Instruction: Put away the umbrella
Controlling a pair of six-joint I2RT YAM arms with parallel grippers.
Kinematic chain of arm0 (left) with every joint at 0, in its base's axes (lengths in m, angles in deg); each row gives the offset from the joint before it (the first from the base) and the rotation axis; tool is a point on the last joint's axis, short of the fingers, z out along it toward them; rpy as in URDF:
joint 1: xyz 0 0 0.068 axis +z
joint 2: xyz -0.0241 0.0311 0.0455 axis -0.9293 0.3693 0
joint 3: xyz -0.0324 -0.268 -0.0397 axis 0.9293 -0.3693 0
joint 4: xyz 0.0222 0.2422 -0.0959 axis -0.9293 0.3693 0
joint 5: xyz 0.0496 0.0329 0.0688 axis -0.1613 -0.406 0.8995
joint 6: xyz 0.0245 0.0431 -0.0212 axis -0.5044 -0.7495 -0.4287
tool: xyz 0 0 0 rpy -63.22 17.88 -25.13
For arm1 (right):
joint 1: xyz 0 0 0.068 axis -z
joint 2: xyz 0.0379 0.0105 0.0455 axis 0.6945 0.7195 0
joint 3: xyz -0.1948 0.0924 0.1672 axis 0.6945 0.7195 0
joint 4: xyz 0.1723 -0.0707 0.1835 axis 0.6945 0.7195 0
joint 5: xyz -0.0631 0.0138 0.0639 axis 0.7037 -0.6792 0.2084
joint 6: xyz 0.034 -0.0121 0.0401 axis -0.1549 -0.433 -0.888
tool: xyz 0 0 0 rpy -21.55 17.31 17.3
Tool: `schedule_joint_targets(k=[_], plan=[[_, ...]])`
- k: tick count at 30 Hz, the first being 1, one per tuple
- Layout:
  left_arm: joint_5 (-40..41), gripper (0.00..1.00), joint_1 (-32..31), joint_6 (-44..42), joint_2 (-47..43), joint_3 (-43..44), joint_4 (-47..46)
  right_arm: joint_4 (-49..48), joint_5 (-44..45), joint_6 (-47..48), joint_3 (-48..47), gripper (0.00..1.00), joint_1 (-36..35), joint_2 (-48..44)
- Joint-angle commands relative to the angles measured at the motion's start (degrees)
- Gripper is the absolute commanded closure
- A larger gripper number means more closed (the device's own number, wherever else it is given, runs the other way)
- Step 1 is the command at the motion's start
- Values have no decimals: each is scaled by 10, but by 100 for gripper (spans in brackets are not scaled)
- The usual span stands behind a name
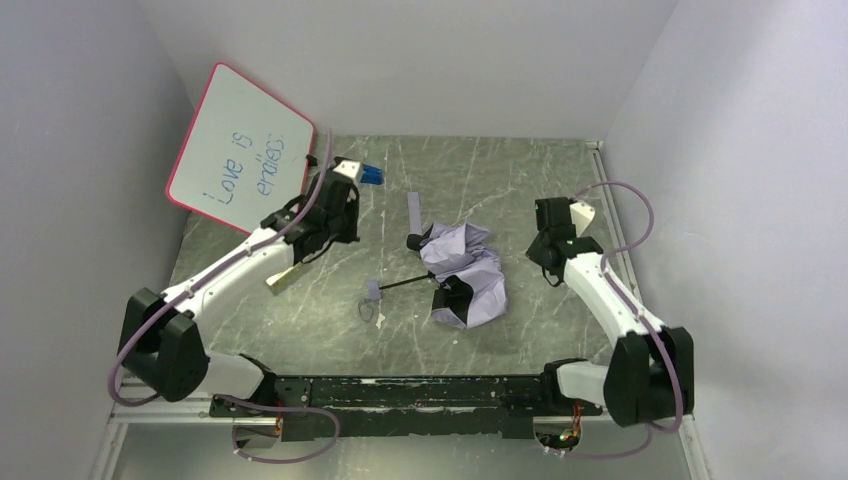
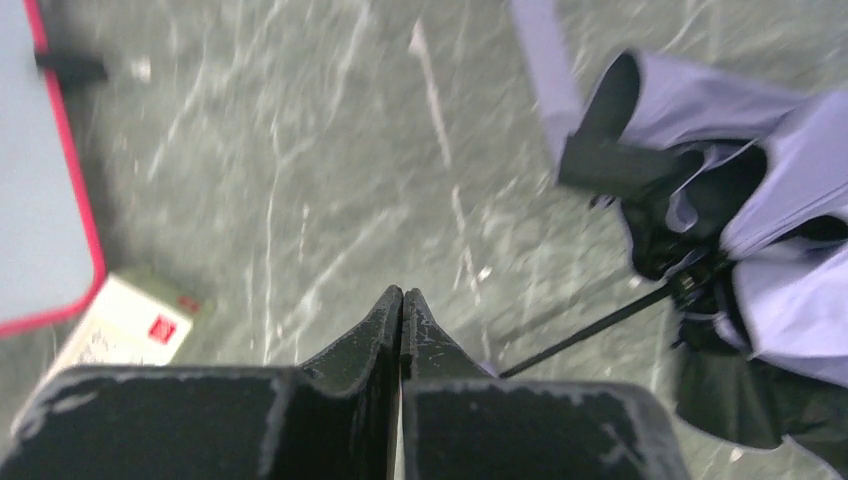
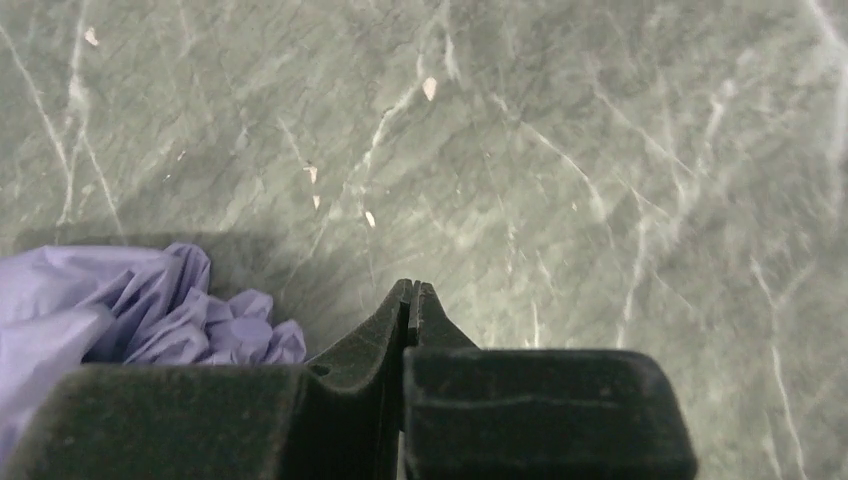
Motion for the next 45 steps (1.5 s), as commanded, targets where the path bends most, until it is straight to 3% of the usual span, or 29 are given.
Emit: schedule_joint_targets(k=[1, 6, 12, 16, 26, 35, 39, 45], plan=[[42, 95, 0, 65, -49, -79, 9, -98, -118, 78, -22, 100, 38, 78], [45, 95, 0, 113, -54, -144, 5, -131, -210, 135, -68, 100, 39, 205], [39, 95, -1, 133, -52, -203, -28, -157, -213, 170, -95, 100, 40, 283], [-8, 95, -4, 133, -32, -226, -78, -148, -239, 195, -119, 100, 40, 321], [9, 95, -84, 170, 1, -247, -105, -135, -282, 215, -119, 100, 40, 341], [29, 95, -95, 160, 48, -243, -143, -131, -313, 225, -109, 100, 32, 344], [21, 95, -107, 155, 86, -219, -166, -142, -328, 211, -91, 100, -7, 335], [10, 95, -158, 156, 179, -117, -173, -183, -335, 139, -67, 100, -131, 325]])
